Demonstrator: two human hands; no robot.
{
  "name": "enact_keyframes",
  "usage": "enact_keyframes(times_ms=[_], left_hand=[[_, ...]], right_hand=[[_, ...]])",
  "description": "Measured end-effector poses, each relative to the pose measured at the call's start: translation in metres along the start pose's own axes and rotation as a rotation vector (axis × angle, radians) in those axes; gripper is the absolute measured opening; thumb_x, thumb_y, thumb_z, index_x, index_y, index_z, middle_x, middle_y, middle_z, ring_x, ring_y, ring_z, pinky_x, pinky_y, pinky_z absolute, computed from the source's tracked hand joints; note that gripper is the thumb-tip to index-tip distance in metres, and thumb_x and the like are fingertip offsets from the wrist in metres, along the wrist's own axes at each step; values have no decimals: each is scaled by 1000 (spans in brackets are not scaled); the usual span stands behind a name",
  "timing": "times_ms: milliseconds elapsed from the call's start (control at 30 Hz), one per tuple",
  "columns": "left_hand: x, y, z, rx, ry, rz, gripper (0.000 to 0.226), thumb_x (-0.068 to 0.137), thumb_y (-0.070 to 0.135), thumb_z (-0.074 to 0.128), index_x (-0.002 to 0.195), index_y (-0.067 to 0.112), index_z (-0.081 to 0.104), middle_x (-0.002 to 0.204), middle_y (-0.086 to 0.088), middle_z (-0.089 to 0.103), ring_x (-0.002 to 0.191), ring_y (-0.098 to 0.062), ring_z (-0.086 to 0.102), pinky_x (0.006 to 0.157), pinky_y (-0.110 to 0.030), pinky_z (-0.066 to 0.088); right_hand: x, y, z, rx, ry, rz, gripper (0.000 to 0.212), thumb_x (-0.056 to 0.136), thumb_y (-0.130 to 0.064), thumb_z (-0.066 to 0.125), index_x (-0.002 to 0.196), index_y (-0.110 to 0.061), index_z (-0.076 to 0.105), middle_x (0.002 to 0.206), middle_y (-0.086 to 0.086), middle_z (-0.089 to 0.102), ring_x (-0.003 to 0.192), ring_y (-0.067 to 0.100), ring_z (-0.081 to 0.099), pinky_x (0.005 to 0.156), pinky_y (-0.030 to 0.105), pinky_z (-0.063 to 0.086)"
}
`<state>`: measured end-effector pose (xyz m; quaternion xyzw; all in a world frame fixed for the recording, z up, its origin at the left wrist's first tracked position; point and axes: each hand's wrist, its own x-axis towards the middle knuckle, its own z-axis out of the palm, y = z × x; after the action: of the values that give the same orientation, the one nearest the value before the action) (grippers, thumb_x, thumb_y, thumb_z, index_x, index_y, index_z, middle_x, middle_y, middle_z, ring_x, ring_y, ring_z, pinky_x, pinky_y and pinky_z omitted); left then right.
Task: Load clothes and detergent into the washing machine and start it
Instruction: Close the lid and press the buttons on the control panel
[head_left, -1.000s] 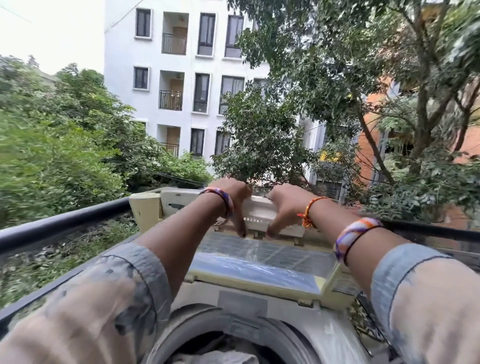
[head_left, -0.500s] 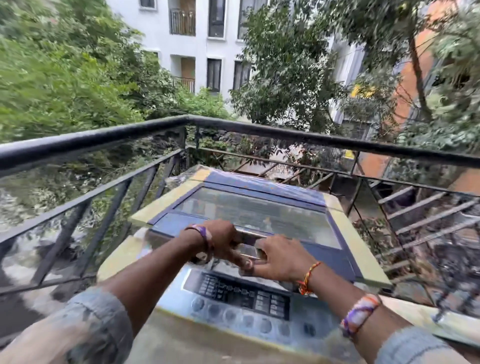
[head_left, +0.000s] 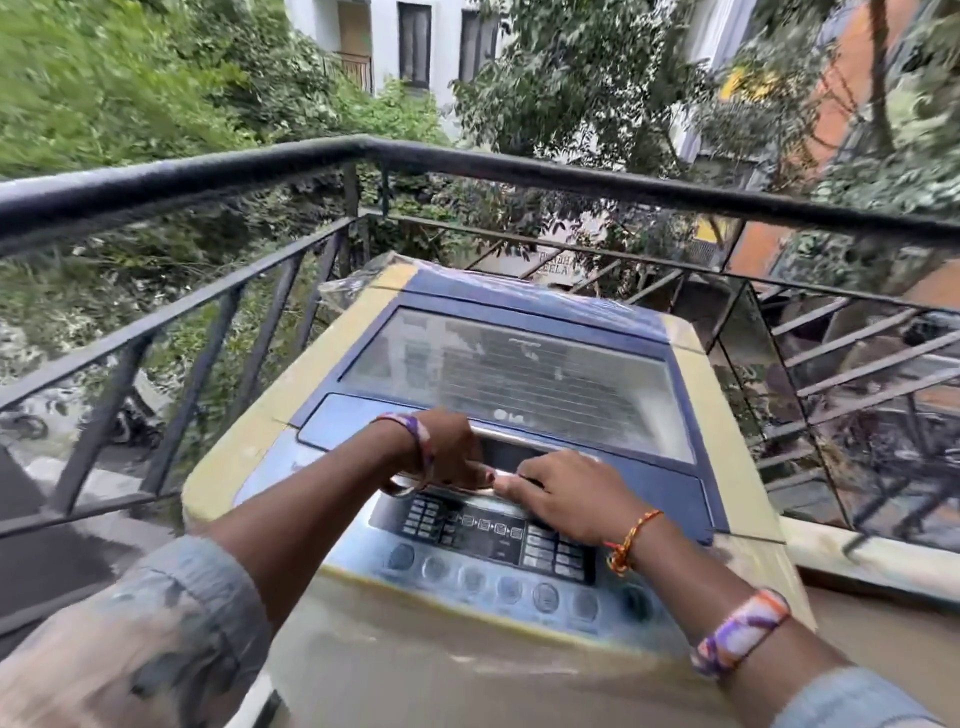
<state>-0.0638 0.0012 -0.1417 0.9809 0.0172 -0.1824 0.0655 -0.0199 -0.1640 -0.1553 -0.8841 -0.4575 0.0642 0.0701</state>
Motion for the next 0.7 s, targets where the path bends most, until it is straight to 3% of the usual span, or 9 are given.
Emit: enact_keyframes(times_ms=[100,233,333,500,600,700], left_hand=[[4,-4,5,-40,22,22,43,90,46,49,97,8,69,99,-20,67,94,-34,61,72,-30,45],[9,-2,12,-74,82,2,42,89,48,49,92,11,69,100,-15,69,94,-31,61,70,-25,38],[7,0,14,-84,115,-3,42,88,48,50,90,11,69,98,-15,69,94,-32,61,73,-28,41],[1,-2,17,-99,161,20,40,90,47,48,100,14,69,105,-12,69,101,-28,61,79,-27,42],[-6,-2,26,-161,264,47,39,91,44,48,97,11,69,101,-13,69,99,-27,61,75,-25,41],[-17,-3,41,-90,472,89,47,90,50,35,97,16,67,100,-9,68,99,-29,60,82,-35,49]], right_hand=[[5,4,2,12,-48,-1,41,92,-57,35,72,-24,48,96,8,65,96,28,57,64,31,31],[12,8,2,30,-122,14,43,90,-58,37,66,-23,43,92,5,61,96,25,56,65,31,30],[12,7,0,23,-152,11,46,90,-59,36,59,-25,35,97,4,62,99,24,55,67,31,31],[9,3,-3,-11,-151,7,39,91,-58,34,72,-26,45,102,3,63,101,24,56,69,31,33],[8,1,-5,-13,-186,56,41,90,-60,34,73,-25,48,84,-1,57,89,22,55,65,31,34],[4,0,-1,0,-101,101,49,89,-61,37,61,-21,44,64,-7,45,74,18,47,58,32,33]])
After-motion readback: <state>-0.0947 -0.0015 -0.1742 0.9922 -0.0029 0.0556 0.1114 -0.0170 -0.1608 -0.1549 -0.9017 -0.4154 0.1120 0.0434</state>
